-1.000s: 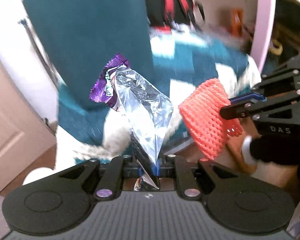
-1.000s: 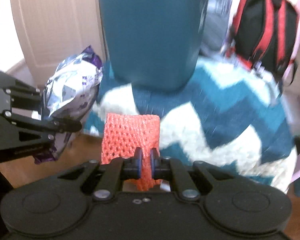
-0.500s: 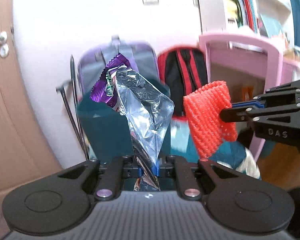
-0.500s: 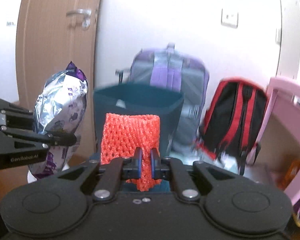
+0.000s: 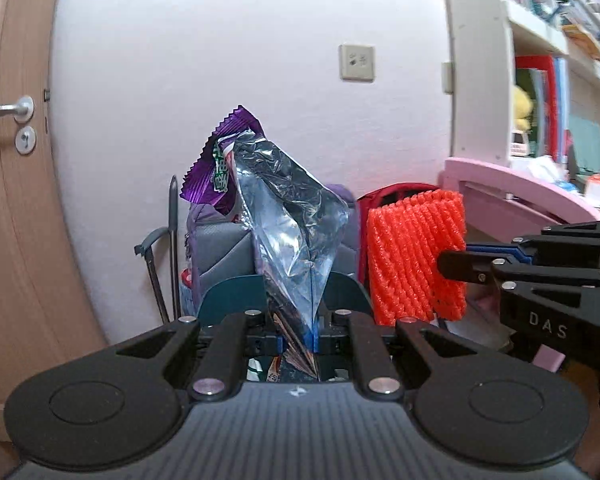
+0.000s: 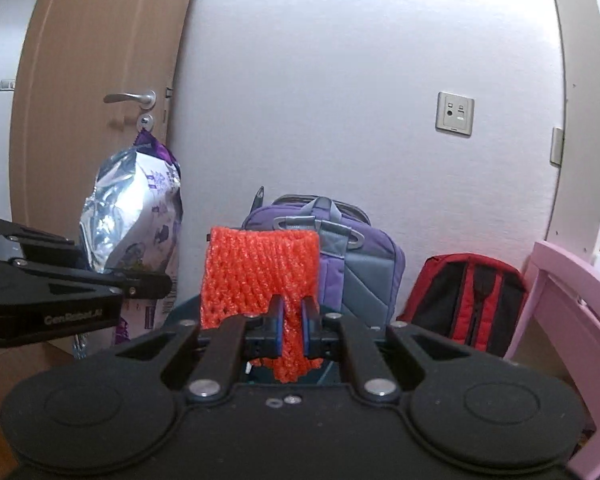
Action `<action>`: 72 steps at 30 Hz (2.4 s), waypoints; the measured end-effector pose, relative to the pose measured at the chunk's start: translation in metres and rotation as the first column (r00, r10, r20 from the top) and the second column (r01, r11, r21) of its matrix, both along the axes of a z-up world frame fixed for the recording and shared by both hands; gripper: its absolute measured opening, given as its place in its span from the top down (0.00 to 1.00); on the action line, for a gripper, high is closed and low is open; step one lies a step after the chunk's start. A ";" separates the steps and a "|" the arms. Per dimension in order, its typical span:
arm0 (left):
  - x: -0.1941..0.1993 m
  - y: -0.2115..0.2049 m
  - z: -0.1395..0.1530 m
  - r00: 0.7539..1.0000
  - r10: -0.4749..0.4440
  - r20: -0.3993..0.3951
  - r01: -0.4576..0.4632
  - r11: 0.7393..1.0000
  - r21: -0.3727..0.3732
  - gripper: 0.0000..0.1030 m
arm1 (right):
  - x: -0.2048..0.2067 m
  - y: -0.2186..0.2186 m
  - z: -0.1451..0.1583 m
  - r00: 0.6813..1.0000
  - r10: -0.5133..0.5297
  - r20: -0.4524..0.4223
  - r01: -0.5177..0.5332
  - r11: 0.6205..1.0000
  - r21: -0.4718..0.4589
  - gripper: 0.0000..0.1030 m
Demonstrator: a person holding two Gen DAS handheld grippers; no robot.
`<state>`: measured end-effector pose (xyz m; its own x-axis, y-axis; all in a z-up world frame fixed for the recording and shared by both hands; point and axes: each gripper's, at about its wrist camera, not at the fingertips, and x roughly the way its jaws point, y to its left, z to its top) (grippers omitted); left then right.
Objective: Collect trash
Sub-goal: 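Lift the wrapper and orange net up over the teal wastebasket, then open the left tool over the basket while the right tool releases the orange net, then lower both tools back toward the trash under the cart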
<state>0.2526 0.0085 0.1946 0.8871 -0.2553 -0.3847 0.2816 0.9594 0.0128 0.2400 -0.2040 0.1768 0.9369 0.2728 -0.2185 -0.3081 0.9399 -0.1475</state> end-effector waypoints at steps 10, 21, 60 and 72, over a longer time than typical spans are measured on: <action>0.092 0.008 -0.016 0.995 0.035 -0.092 -0.037 0.999 -0.029 0.88 | 0.083 0.020 -0.025 0.993 -0.031 -0.110 0.029 0.999 -0.025 0.93; 0.156 -0.005 -0.082 0.967 0.039 -0.250 -0.032 0.999 0.032 0.88 | 0.138 0.034 -0.072 0.971 -0.025 -0.237 0.002 0.995 -0.096 0.93; -0.045 0.143 -0.051 0.943 0.103 -0.317 -0.118 0.993 -0.027 0.17 | -0.024 0.065 -0.047 0.908 0.192 -0.373 -0.101 0.963 0.251 0.47; -0.125 0.253 -0.107 0.930 0.244 -0.274 -0.253 0.968 0.002 0.01 | -0.068 0.100 -0.113 0.891 0.129 -0.435 -0.034 0.975 0.218 0.47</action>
